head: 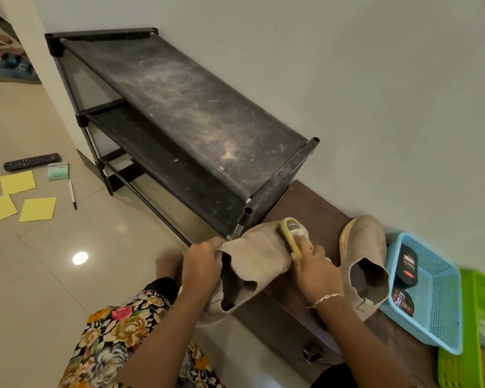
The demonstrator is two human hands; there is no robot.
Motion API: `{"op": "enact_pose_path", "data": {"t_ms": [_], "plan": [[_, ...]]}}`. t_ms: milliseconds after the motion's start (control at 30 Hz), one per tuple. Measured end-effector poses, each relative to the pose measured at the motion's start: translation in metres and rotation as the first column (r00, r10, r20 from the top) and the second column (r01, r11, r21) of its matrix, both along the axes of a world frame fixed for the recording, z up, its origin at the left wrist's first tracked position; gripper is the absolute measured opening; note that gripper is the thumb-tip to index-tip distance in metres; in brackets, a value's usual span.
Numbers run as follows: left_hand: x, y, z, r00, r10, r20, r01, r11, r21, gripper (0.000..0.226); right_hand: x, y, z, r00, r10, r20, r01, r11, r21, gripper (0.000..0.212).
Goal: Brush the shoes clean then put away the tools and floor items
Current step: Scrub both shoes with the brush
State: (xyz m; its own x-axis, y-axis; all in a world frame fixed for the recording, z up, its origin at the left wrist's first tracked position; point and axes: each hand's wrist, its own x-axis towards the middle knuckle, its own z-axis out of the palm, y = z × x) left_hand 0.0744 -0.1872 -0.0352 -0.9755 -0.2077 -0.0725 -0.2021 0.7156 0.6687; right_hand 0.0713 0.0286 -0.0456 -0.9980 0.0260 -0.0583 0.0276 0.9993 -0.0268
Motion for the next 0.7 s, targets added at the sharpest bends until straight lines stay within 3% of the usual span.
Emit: {"op": "enact_pose_path", "data": {"t_ms": [67, 133, 200, 267, 333, 433, 600, 700], "plan": [[0.000, 0.001, 0.000, 1.000, 0.000, -0.010, 0.000, 0.999, -0.048, 0.034, -0.021, 0.012, 0.004, 0.959, -0.282, 0.034, 0.284, 0.954, -0.098, 0.048], [-0.002, 0.003, -0.004, 1.000, 0.012, 0.004, -0.012, 0.999, -0.048, 0.033, -0.019, 0.002, 0.010, 0.934, -0.355, 0.037, 0.357, 0.927, -0.114, 0.049], [-0.005, 0.006, -0.009, 1.000, 0.025, 0.008, -0.025, 0.999, -0.026, 0.031, 0.002, -0.027, 0.008, 0.967, -0.247, 0.065, 0.253, 0.961, -0.114, 0.052], [-0.006, 0.008, -0.009, 0.999, 0.036, 0.009, -0.036, 0.999, 0.005, 0.029, 0.036, -0.062, -0.001, 0.997, -0.035, 0.068, 0.046, 0.985, -0.163, 0.055], [-0.004, 0.007, -0.007, 0.999, 0.038, 0.002, -0.038, 0.999, 0.028, 0.028, 0.066, -0.081, -0.008, 0.989, 0.140, 0.051, -0.125, 0.964, -0.235, 0.058], [-0.001, 0.001, -0.007, 1.000, -0.002, -0.009, 0.002, 1.000, -0.012, 0.030, 0.054, -0.054, -0.004, 0.970, 0.239, -0.032, -0.241, 0.967, -0.085, 0.049], [0.006, 0.005, -0.006, 0.992, -0.107, -0.071, 0.105, 0.994, -0.027, 0.022, -0.025, 0.015, 0.008, 0.976, -0.211, 0.063, 0.215, 0.973, -0.082, 0.047], [0.004, 0.009, -0.008, 0.995, -0.041, -0.090, 0.043, 0.999, 0.029, 0.021, -0.031, 0.009, 0.010, 0.949, -0.296, 0.108, 0.309, 0.942, -0.133, 0.045]]}}
